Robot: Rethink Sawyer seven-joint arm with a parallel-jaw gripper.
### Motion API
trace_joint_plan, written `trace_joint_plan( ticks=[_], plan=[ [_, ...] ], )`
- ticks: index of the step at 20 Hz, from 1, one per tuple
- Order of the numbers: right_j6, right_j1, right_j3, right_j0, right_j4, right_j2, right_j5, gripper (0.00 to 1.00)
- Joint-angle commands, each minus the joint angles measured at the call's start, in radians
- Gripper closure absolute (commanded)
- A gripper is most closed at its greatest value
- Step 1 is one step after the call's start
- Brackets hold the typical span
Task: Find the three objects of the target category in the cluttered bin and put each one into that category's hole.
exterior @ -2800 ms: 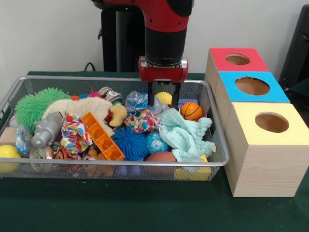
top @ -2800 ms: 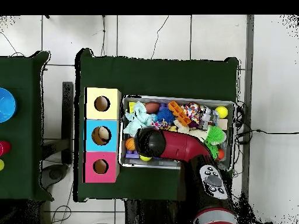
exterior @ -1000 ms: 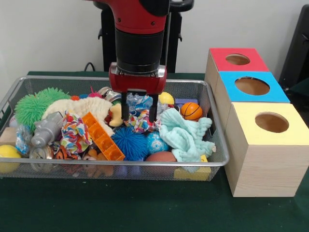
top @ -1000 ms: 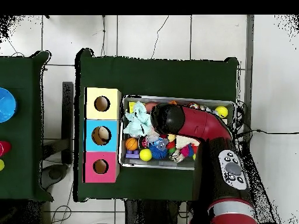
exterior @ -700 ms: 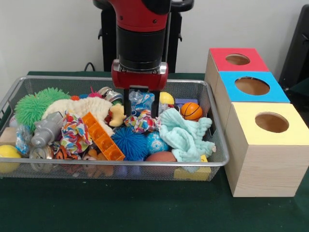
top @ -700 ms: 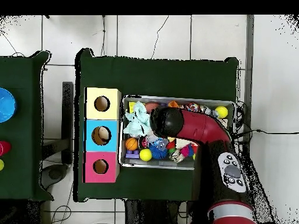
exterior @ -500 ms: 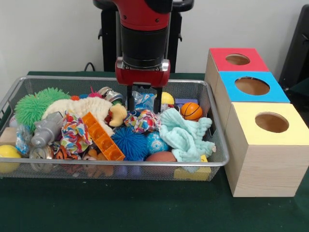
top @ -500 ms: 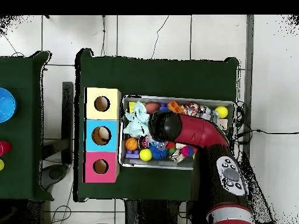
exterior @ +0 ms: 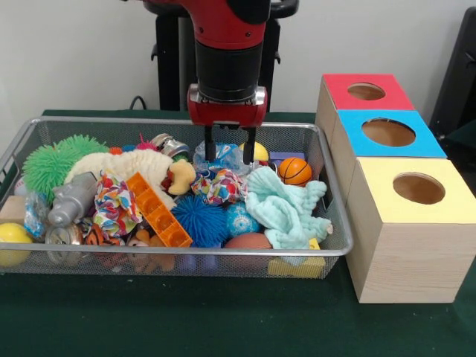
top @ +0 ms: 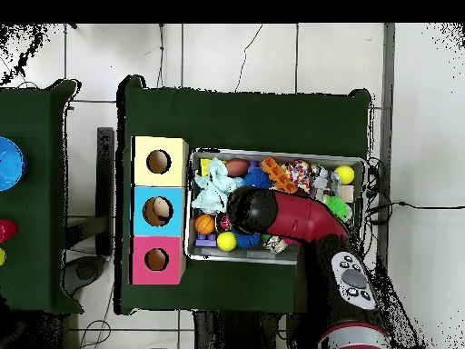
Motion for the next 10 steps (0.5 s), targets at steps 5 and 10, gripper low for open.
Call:
trace_joint_plan(
  ticks=[5, 10],
  plan=[
    [0.133, 0.081, 0.013, -0.039, 0.015, 0.065, -0.096, 0.0],
    [0.11, 0.073, -0.028, -0.039, 0.015, 0.062, -0.051, 0.0]
  ],
)
